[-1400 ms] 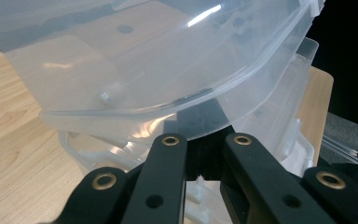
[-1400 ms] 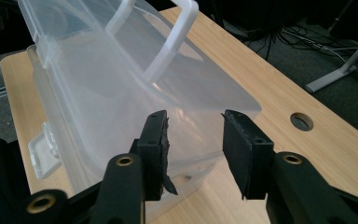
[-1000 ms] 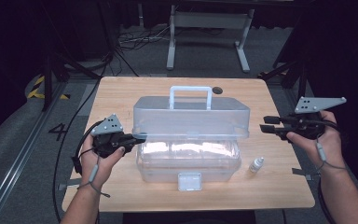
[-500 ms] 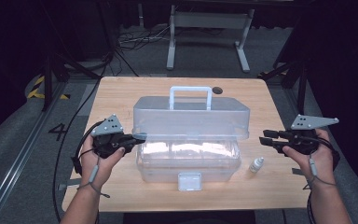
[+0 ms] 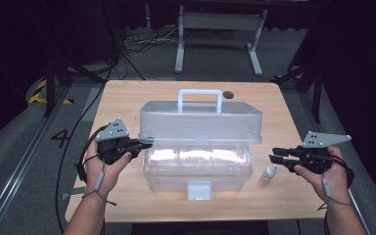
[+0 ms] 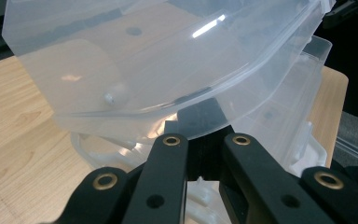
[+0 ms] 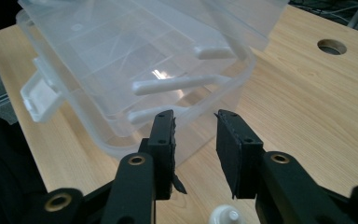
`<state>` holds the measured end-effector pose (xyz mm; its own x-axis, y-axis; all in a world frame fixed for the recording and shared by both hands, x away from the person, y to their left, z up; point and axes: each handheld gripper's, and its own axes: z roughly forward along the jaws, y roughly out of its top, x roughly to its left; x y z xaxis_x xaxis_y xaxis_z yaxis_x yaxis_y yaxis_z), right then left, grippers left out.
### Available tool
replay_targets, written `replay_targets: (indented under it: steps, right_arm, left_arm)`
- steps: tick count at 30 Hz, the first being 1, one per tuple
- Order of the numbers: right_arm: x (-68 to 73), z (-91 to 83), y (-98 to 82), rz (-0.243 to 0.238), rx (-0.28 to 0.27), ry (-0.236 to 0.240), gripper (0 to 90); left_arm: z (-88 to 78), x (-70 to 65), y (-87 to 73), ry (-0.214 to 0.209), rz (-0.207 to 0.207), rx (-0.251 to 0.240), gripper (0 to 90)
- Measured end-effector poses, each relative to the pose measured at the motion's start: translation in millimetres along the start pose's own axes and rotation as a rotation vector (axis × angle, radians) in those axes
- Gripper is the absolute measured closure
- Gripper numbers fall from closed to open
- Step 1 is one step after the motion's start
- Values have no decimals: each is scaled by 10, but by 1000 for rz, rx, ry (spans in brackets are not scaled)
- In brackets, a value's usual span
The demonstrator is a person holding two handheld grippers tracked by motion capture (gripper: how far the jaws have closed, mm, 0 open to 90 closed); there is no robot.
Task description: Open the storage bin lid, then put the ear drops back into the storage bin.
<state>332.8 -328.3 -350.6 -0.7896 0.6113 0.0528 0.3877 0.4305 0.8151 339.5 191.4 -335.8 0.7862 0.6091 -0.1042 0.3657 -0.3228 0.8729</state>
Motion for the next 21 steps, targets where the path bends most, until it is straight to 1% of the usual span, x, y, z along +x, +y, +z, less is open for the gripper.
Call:
replay_targets:
  steps: [3, 6, 7, 10, 14, 17, 19, 21]
  right_arm:
    - [59, 1, -13, 0, -17, 22, 689]
    - [92, 23, -20, -7, -11, 32, 689]
    - [125, 42, -27, -11, -7, 39, 689]
    - [167, 57, -34, -12, -10, 53, 689]
    - [196, 71, -35, -18, -16, 59, 696]
    - [216, 80, -41, -21, -24, 59, 717]
    - [229, 74, -46, -24, -40, 48, 733]
    - [239, 69, -49, -21, -61, 56, 749]
  left_arm:
    - [-3, 11, 17, 2, -1, -3, 896]
    - [-2, 18, 38, 6, -1, -8, 896]
    - [-4, 26, 48, 5, 0, -9, 896]
    - [-2, 39, 61, 2, -5, -17, 896]
    - [-3, 58, 89, 5, -3, -23, 896]
    - [-1, 67, 117, 13, -3, -27, 896]
    - [1, 76, 139, 24, 2, -33, 895]
    - [5, 82, 158, 27, 0, -39, 896]
